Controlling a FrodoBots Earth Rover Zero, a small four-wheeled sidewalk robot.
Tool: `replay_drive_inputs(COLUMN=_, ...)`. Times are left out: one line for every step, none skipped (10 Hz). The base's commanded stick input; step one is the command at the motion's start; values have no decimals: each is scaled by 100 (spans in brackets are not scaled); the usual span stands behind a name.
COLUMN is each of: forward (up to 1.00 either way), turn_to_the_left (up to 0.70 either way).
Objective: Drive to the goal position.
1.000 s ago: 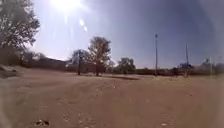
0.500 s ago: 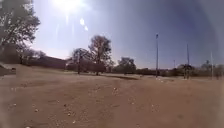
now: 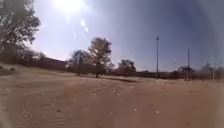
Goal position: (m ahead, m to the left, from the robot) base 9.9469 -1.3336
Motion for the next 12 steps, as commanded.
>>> replay_drive_inputs(forward=50, turn_to_the_left=0)
replay_drive_inputs(forward=50, turn_to_the_left=0)
replay_drive_inputs(forward=50, turn_to_the_left=0)
replay_drive_inputs(forward=50, turn_to_the_left=0)
replay_drive_inputs(forward=50, turn_to_the_left=0)
replay_drive_inputs(forward=50, turn_to_the_left=0)
replay_drive_inputs(forward=50, turn_to_the_left=0)
replay_drive_inputs(forward=50, turn_to_the_left=0)
replay_drive_inputs(forward=50, turn_to_the_left=0)
replay_drive_inputs(forward=50, turn_to_the_left=0)
replay_drive_inputs(forward=50, turn_to_the_left=0)
replay_drive_inputs(forward=50, turn_to_the_left=0)
